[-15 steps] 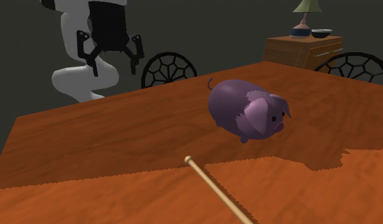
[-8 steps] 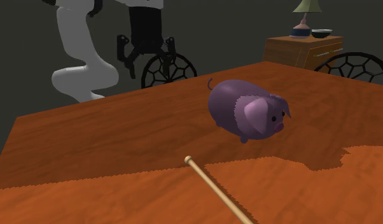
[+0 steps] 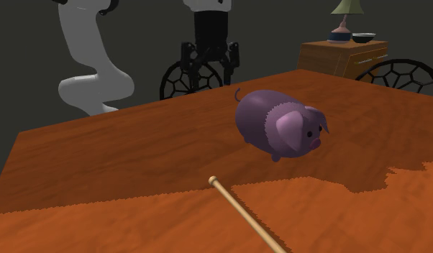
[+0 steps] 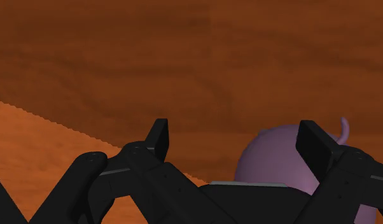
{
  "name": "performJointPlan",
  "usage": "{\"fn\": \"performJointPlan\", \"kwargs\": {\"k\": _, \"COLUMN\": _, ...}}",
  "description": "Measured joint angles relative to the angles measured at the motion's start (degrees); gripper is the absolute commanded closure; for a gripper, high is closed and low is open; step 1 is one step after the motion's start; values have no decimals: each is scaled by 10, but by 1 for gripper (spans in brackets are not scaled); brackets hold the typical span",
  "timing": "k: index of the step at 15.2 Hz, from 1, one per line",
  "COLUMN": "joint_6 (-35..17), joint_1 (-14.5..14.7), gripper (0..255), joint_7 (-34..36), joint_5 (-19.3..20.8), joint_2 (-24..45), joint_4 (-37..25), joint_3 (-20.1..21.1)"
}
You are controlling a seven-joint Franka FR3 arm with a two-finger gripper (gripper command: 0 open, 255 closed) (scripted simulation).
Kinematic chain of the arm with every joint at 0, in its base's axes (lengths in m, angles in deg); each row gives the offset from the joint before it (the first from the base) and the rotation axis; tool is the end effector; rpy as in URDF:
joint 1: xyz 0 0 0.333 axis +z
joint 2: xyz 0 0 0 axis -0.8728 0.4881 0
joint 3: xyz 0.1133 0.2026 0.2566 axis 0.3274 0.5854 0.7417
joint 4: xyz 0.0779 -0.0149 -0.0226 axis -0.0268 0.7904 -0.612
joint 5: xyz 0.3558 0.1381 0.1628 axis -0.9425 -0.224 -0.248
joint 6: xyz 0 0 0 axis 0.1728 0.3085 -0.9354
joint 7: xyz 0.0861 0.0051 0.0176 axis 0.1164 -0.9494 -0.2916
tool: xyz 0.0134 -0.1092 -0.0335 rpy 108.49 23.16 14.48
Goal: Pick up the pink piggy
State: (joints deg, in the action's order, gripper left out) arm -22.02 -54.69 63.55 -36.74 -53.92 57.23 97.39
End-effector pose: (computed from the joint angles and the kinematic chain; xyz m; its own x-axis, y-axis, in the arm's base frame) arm 0.4043 0.3434 0.5979 0.9804 0.1735 0.0933 0.1692 -0.9842 0.0530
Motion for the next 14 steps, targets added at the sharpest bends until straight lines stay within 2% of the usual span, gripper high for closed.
{"fn": "performJointPlan", "kwargs": {"k": 6, "joint_6": -4, "joint_1": 20, "gripper": 0, "joint_7": 85, "joint_5": 56, "joint_2": 110, "joint_4": -95, "joint_3": 51}}
{"fn": "performJointPlan", "kwargs": {"k": 13, "joint_6": -53, "joint_1": 22, "gripper": 0, "joint_7": 95, "joint_5": 61, "joint_2": 118, "joint_4": -53, "joint_3": 53}}
{"fn": "performJointPlan", "kwargs": {"k": 14, "joint_6": -55, "joint_1": 22, "gripper": 255, "joint_7": 95, "joint_5": 61, "joint_2": 117, "joint_4": -50, "joint_3": 53}}
